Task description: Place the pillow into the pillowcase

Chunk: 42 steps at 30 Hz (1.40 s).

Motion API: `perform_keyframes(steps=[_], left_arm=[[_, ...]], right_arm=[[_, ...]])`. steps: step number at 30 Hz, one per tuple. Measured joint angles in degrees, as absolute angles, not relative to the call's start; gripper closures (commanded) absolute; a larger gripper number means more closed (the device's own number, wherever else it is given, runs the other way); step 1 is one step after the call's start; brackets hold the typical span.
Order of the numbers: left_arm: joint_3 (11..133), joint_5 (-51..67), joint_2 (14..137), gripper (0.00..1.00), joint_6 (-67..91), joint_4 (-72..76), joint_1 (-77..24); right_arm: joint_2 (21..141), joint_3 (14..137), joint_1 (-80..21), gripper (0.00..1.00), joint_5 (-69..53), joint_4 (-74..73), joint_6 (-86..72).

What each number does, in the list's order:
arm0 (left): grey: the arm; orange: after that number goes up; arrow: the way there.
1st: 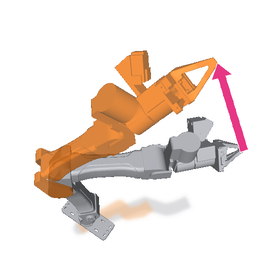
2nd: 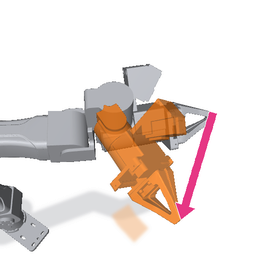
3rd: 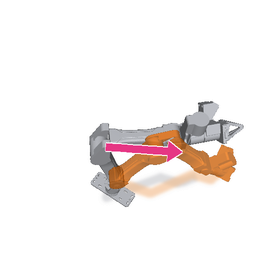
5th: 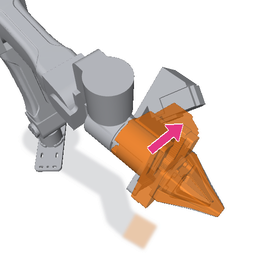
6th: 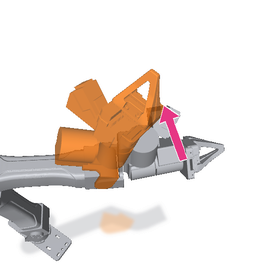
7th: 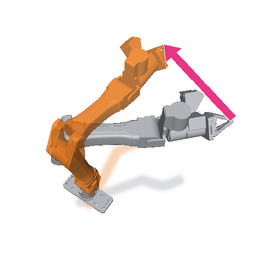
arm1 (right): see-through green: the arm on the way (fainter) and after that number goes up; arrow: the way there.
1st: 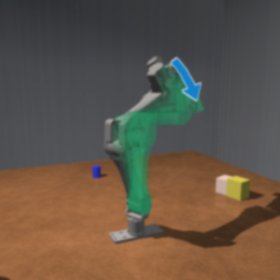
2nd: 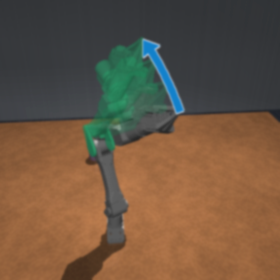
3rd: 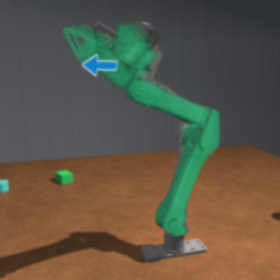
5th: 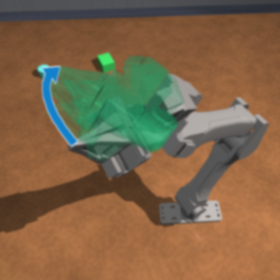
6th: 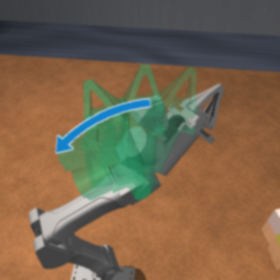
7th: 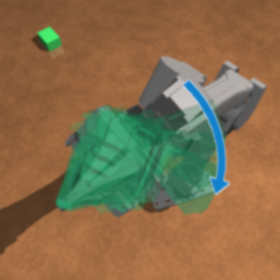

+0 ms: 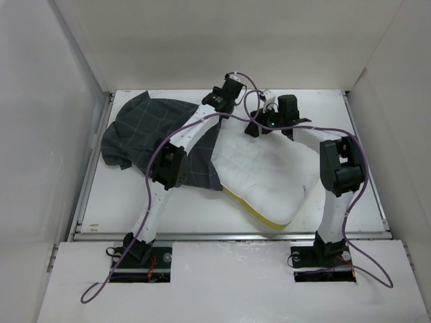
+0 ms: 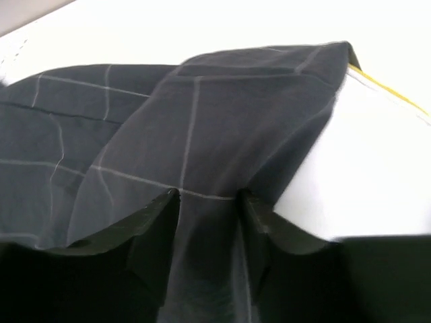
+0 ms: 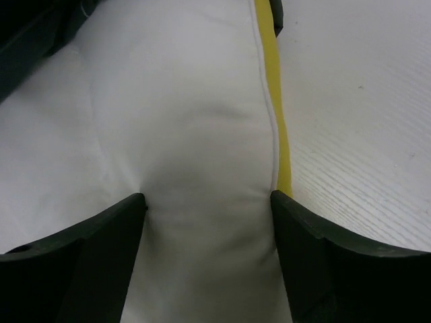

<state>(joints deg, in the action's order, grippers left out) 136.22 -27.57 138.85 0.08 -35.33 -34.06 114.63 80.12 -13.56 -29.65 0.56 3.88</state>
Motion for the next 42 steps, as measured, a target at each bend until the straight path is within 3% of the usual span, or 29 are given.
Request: perform_keyframes(steps=[1,2,3,4,17,27,38,39,40,41,42], left_arm=[[136.2,-26.7,139.2,0.75,0.1,-35.2,-34.0],[136.2,-25.9,139.5,1.0,0.0,-35.0,-33.9],[136.2,-25.0,139.9,1.0,0.0,-34.9,-33.9],[136.2,-24.2,140.0,1.0,-0.2,-34.8,-34.1],[135.8,-20.7,132.9,1.0,-2.3,-32.6,-38.1],[122.8,-11.4,121.0,1.0,-0.4,-31.2,-43.7],[95.8,-2.8,108.0,1.0,2.6,-21.8,-52.2],[94.6,-2.2,107.2,0.88,3.3,-21.2,-52.6],[94.1,-1.8,106.8,0.42,4.2,-20.9,-52.9],[94.2,-1.5,106.8,0.14,5.0,-20.8,-53.2],[94.4,-1.2,106.8,0.0,6.1,-20.9,-53.4]], right_arm=[[115.0,80.3,-13.5,0.49,-30.1,0.4,4.1],[115.2,80.3,-13.5,0.68,-30.6,0.3,4.5],[115.3,80.3,-13.6,0.93,-31.1,0.0,4.6],[115.3,80.4,-13.6,1.0,-31.7,-0.2,4.8],[108.9,73.0,-20.8,1.0,-30.0,8.2,0.9],[103.7,59.9,-21.1,1.0,-28.7,36.4,-23.0],[103.9,42.8,-19.2,0.99,-20.2,58.2,-42.2],[103.9,42.4,-19.1,0.82,-20.0,58.7,-42.9],[103.9,42.3,-19.0,0.69,-20.1,58.9,-43.7],[103.9,42.3,-19.0,0.55,-19.7,59.4,-43.7],[103.6,42.4,-18.7,0.41,-19.2,59.7,-43.7]])
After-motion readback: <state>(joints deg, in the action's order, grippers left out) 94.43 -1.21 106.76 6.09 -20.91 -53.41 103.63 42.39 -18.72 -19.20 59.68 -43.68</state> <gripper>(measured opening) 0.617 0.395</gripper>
